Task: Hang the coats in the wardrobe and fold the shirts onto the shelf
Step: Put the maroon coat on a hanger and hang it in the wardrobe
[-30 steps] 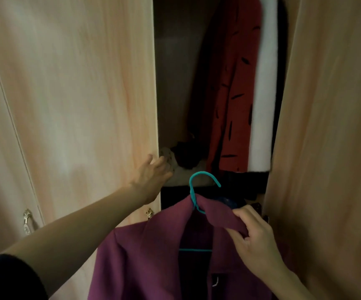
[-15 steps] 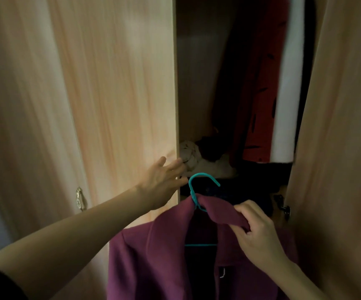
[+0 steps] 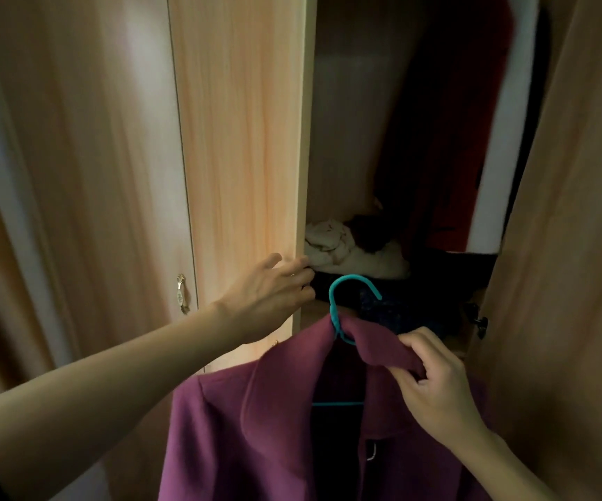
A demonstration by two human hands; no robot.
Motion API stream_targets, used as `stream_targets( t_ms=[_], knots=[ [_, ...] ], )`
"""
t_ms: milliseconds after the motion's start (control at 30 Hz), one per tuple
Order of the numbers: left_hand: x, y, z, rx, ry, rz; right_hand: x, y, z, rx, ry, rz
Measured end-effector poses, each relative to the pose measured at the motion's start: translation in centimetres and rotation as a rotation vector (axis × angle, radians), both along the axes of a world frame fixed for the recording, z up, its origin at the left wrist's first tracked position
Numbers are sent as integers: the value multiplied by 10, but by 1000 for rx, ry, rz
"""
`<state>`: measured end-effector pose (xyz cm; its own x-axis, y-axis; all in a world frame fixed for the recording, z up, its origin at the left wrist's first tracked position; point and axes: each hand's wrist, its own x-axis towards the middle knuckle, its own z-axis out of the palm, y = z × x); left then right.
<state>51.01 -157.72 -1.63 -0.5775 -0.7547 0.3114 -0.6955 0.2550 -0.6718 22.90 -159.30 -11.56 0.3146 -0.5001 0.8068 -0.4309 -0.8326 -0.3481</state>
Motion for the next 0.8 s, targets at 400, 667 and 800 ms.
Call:
stream_targets(
  t_ms=[400,667,800],
  knots=[
    [109,119,-15,-47,46,24,75,50,0,11,-21,146],
    [166,170,-23,-83,132,164,114,51,16,-34,-51,199],
    [189,188,-23,-111,189,314,128,53,15,-8,-60,231]
  ],
)
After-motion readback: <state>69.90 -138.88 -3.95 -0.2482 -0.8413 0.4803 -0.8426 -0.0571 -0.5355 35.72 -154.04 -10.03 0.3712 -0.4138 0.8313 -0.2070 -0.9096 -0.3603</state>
